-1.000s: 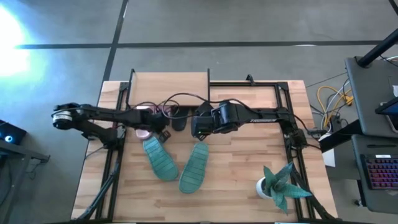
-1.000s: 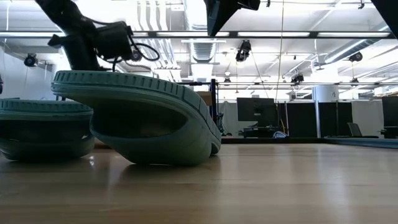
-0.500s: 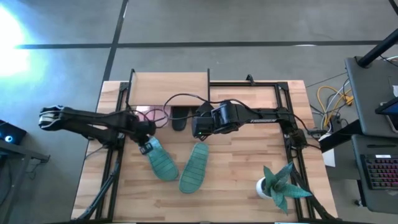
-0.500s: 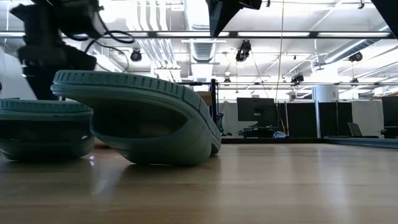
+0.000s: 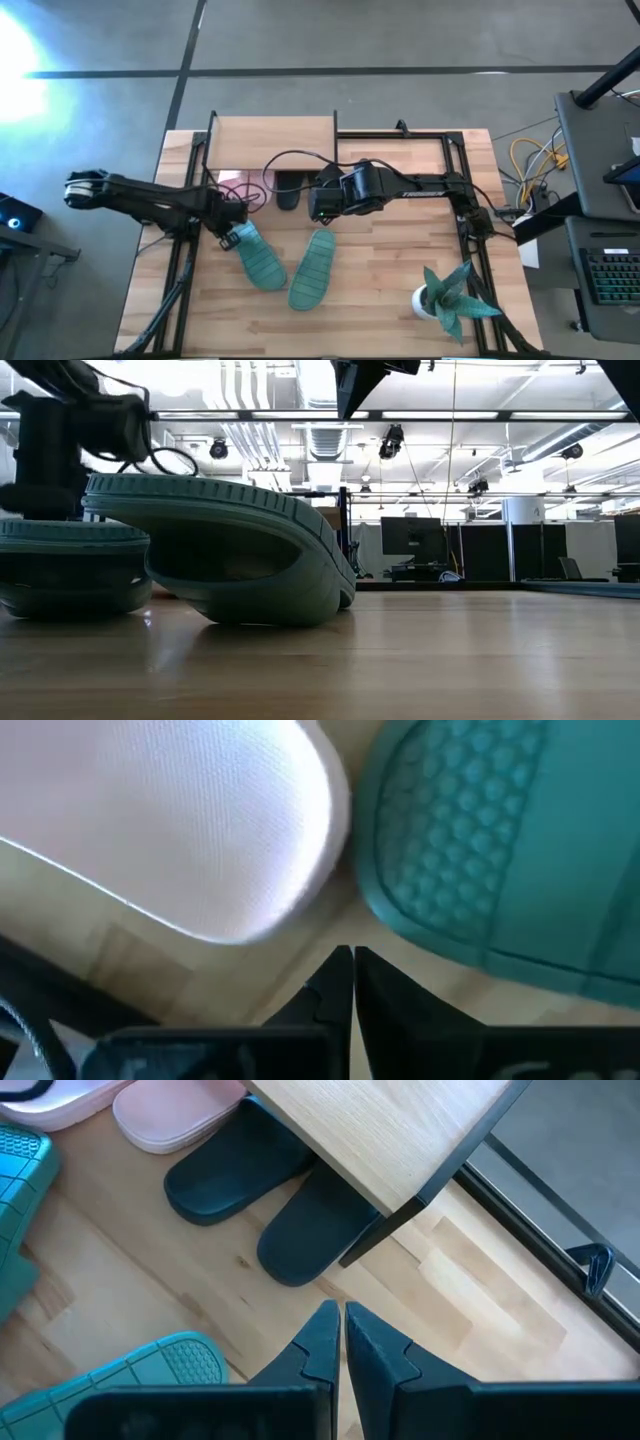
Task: Pick and place slides into the shelf
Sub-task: Adjust the black and pink slides under the shelf
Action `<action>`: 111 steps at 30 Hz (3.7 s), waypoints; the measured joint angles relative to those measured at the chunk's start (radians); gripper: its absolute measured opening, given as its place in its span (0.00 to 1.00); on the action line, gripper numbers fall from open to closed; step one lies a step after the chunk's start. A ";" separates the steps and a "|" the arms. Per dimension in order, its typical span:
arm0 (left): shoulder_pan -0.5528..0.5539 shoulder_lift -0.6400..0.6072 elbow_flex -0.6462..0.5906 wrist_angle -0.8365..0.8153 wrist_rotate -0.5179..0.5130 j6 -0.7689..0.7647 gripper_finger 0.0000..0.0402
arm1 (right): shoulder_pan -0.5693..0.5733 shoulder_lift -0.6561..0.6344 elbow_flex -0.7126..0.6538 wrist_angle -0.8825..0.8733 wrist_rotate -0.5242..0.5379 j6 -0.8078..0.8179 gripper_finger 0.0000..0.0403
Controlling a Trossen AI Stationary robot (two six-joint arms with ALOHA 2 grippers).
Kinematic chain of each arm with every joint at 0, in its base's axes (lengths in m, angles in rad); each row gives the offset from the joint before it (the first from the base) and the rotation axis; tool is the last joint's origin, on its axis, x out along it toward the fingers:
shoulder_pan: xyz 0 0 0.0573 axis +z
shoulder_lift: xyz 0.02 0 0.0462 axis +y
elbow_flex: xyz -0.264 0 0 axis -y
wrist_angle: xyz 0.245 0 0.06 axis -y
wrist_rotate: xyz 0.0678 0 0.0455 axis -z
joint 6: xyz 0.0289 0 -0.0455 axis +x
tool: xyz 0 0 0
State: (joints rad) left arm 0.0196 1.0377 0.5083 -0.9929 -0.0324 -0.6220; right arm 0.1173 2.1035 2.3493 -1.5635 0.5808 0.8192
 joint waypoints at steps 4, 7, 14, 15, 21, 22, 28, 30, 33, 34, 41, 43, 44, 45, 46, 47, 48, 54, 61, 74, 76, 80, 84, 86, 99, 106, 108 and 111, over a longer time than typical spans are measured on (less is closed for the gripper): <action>0.000 0.024 -0.011 0.017 -0.097 -0.064 0.00 | 0.000 0.000 0.000 0.000 0.002 0.000 0.03; 0.001 0.039 -0.008 0.021 -0.220 -0.142 0.00 | 0.000 0.000 0.000 0.000 0.016 0.000 0.03; 0.045 0.075 -0.008 0.113 -0.418 -0.186 0.00 | 0.000 0.000 -0.001 0.000 0.026 0.016 0.03; 0.056 0.084 -0.008 0.127 -0.439 -0.185 0.00 | 0.000 0.000 -0.001 0.000 0.026 0.018 0.03; 0.131 0.154 -0.010 0.192 -0.478 -0.184 0.00 | 0.000 0.000 -0.001 0.001 0.025 0.018 0.03; 0.141 0.166 -0.010 0.197 -0.471 -0.184 0.00 | 0.000 0.000 -0.001 0.001 0.025 0.018 0.03; 0.147 0.183 0.020 0.201 -0.344 -0.184 0.00 | 0.000 0.000 -0.001 -0.001 0.025 0.037 0.03; 0.137 0.165 0.031 0.200 -0.307 -0.184 0.00 | 0.000 0.000 -0.001 -0.003 0.025 0.037 0.03; 0.133 0.130 0.049 0.177 -0.305 -0.186 0.00 | 0.000 0.000 -0.001 -0.004 0.024 0.037 0.03; 0.133 0.122 0.056 0.160 -0.319 -0.196 0.00 | 0.000 0.000 -0.001 -0.004 0.024 0.037 0.03; 0.134 0.092 0.064 0.219 -0.266 -0.229 0.00 | -0.001 0.000 -0.001 -0.008 0.024 0.030 0.03; 0.133 0.109 0.061 0.300 -0.236 -0.201 0.00 | -0.003 0.000 -0.001 -0.008 0.024 0.024 0.03; 0.133 0.126 0.061 0.330 -0.235 -0.187 0.00 | -0.004 0.000 -0.001 -0.008 0.024 0.021 0.03; 0.134 0.148 0.062 0.359 -0.238 -0.176 0.00 | -0.005 0.000 -0.001 -0.008 0.024 0.019 0.03; 0.139 0.175 0.066 0.377 -0.245 -0.163 0.00 | -0.006 0.000 -0.001 -0.008 0.024 0.018 0.03; 0.144 0.202 0.070 0.389 -0.260 -0.150 0.00 | -0.007 0.000 -0.001 -0.008 0.024 0.017 0.03; 0.149 0.231 0.077 0.393 -0.275 -0.137 0.00 | -0.007 0.000 -0.001 -0.008 0.024 0.017 0.03; 0.151 0.367 0.105 0.441 -0.411 -0.098 0.00 | -0.006 0.000 -0.001 -0.008 0.023 0.018 0.03; 0.150 0.380 0.161 0.473 -0.364 -0.091 0.00 | -0.004 0.000 -0.001 -0.008 0.019 0.033 0.03; 0.125 0.449 0.212 0.652 -0.254 -0.043 0.00 | -0.004 0.000 -0.001 -0.008 0.015 0.044 0.03; 0.129 0.484 0.225 0.654 -0.230 -0.030 0.00 | -0.004 0.000 -0.001 -0.008 0.014 0.044 0.03; 0.125 0.520 0.259 0.644 -0.241 -0.016 0.00 | 0.000 0.000 -0.001 -0.008 0.010 0.044 0.03; 0.122 0.483 0.265 0.647 -0.336 -0.011 0.00 | 0.003 0.000 -0.001 -0.007 -0.009 0.045 0.03; 0.132 0.454 0.263 0.638 -0.393 0.017 0.00 | 0.005 0.000 -0.001 -0.008 -0.009 0.045 0.03; 0.117 0.365 0.276 0.621 -0.443 0.037 0.00 | 0.016 0.000 -0.001 -0.008 -0.012 0.045 0.03; 0.047 0.360 0.300 0.673 -0.344 0.034 0.00 | 0.021 -0.005 -0.001 -0.007 -0.012 0.052 0.03; 0.036 0.378 0.293 0.764 -0.292 0.054 0.00 | 0.021 -0.006 -0.001 -0.008 -0.012 0.053 0.03; 0.026 0.433 0.298 0.867 -0.246 0.097 0.00 | 0.021 -0.009 -0.001 -0.008 -0.012 0.063 0.03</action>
State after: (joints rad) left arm 0.0457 1.4703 0.8063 -0.1262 -0.2786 -0.5251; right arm 0.1383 2.0950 2.3482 -1.5711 0.5686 0.8818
